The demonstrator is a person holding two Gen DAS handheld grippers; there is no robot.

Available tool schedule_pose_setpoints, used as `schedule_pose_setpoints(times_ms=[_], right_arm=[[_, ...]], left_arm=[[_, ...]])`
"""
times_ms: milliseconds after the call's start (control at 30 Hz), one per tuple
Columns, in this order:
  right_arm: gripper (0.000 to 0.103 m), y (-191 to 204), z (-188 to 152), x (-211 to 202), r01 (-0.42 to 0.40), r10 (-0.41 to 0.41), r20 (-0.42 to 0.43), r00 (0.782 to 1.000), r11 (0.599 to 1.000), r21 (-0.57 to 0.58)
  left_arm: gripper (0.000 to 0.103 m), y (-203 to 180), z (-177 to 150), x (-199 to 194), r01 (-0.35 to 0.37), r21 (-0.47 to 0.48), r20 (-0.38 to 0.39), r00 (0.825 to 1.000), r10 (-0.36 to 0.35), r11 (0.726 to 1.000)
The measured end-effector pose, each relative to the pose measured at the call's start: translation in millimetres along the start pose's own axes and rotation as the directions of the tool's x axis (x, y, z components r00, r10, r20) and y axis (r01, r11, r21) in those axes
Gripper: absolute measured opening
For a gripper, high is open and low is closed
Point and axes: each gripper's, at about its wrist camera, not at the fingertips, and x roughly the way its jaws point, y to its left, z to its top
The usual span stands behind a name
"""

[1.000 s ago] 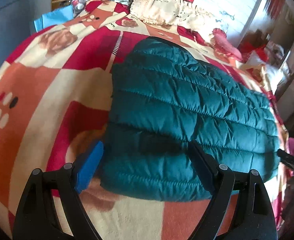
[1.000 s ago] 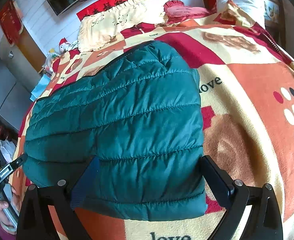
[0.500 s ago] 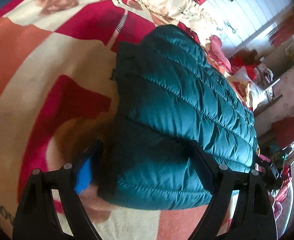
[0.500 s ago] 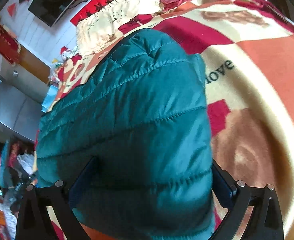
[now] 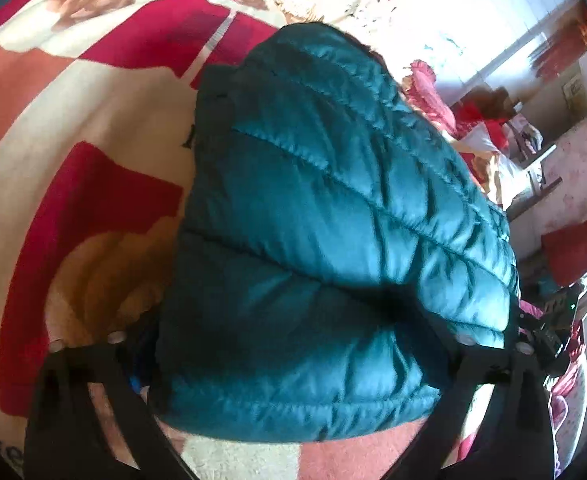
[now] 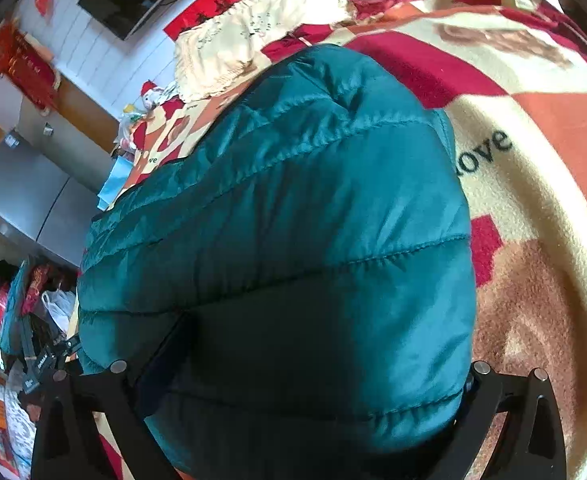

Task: Fold large clothes
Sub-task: 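Open both tools and press the folded jacket bundle flat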

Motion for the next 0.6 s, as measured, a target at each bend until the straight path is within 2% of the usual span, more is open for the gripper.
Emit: schedule_pose_setpoints(times_ms=[67,133,167,267,367,467,600], right_arm=[[0.073,7,-3,-9,0.007,-0.006,0.032,0.999,1.0,-0.014],[0.061,13,-5,-18,0.003,-0.002,0.046,0.999,1.0,-0.022],[0.056,16,-6,-25,-0.009,0.01,0.053,0.999,1.0,-0.023],[0.051,20,-11,-41,-0.041,0.042,0.052,0.998,0.999,-0.024],[0.051,26,-21,-54,-0.062,0.063,0.035,0.997,0.998,-0.024],[0.051,28,-39,-69,-0.089,0.089,0.016,0.996,0.996,-0.007],[0.051,31,-65,-86,-0.122,0.122,-0.032,0.992,0.993,0.005]], left_arm=[[0.078,-8,-3,-5,-0.007,0.026,0.021,1.0,0.006,1.0],[0.061,-11,-6,-16,-0.017,0.056,0.038,0.999,0.015,0.998],[0.058,-13,-8,-22,-0.012,0.064,0.042,0.999,0.01,0.998],[0.055,-14,-17,-39,0.003,0.081,0.036,0.999,-0.006,0.997],[0.055,-16,-34,-57,0.007,0.106,0.026,1.0,-0.01,0.994],[0.054,-14,-58,-80,0.02,0.12,0.005,1.0,-0.021,0.993],[0.054,-8,-98,-107,0.003,0.134,-0.032,0.999,0.001,0.991]])
